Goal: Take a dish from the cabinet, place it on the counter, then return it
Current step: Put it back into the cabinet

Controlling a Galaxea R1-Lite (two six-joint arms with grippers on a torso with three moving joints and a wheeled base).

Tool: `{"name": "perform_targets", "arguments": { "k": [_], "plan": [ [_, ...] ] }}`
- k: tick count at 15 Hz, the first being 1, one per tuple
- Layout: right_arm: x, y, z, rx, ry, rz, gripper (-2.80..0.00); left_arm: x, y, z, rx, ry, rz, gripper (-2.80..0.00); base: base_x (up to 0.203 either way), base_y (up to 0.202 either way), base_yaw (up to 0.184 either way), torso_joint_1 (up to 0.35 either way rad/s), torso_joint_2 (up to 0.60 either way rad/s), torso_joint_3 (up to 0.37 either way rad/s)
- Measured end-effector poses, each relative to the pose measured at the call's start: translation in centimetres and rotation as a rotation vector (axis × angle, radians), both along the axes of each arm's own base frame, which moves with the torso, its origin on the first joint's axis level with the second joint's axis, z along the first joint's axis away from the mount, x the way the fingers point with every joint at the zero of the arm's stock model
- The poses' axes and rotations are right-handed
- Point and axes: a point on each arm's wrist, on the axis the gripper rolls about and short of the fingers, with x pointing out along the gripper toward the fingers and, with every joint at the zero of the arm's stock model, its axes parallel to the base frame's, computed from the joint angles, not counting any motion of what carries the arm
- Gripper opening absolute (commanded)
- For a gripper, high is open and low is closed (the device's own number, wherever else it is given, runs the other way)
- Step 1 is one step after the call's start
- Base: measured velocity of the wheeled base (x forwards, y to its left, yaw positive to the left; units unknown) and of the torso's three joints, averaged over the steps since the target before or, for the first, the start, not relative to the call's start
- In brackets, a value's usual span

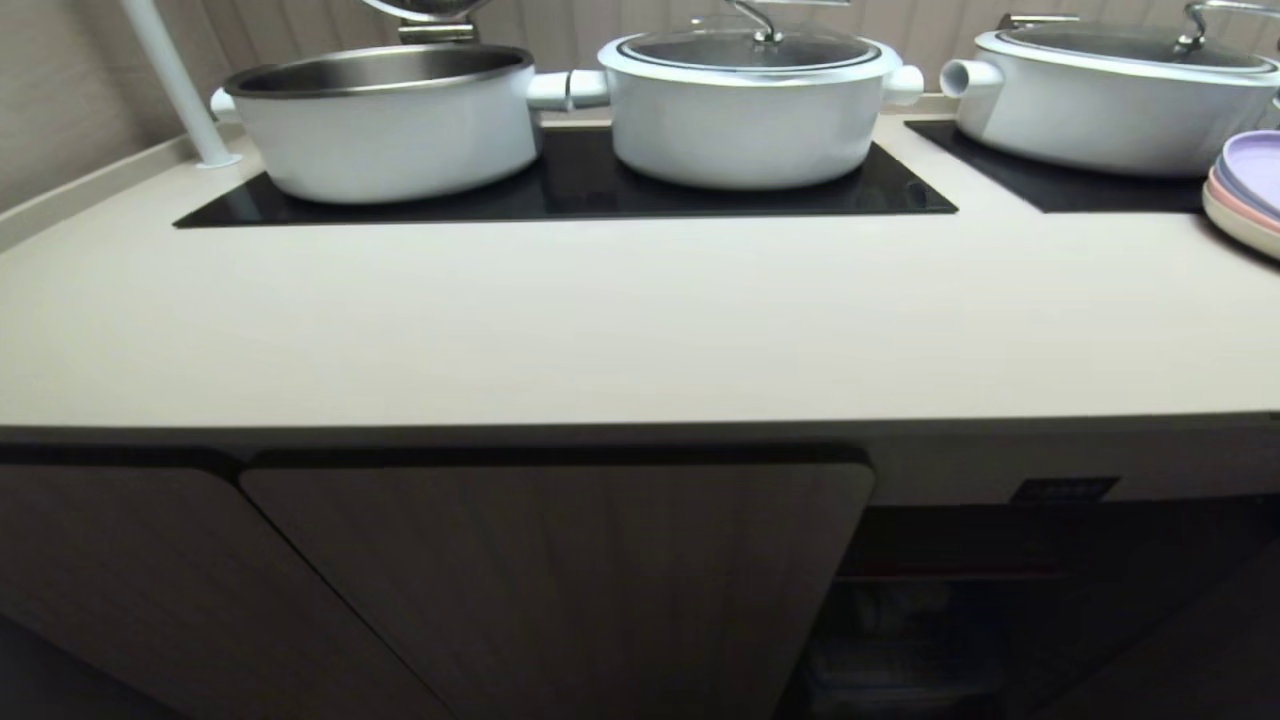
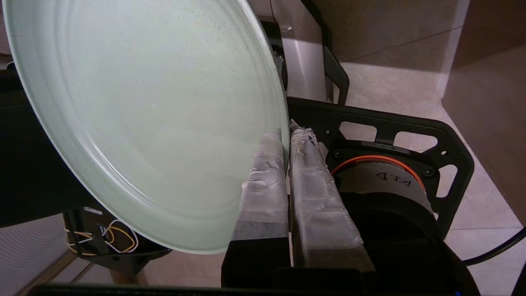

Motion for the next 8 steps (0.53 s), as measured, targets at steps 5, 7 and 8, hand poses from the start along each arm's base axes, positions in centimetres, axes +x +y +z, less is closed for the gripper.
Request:
{"name": "perform_targets", "arguments": {
  "k": [5,7,8],
  "plan": [
    [-0.01,0.0,-0.04,0.0,0.002,0.001,-2.8,0.0,0.0,0.0,0.0,0.0,0.0,-2.8,0.0,0.0,0.0,-0.191,0.48,0.284],
    [-0.03,0.0,-0.08,-0.001,0.004,0.001,-2.8,0.0,0.0,0.0,0.0,0.0,0.0,-2.8,0.0,0.0,0.0,-0.176,0.47,0.295],
    [-0.03,0.0,-0.09,-0.001,0.004,0.001,-2.8,0.0,0.0,0.0,0.0,0.0,0.0,-2.8,0.0,0.0,0.0,-0.169,0.47,0.287]
  ]
}}
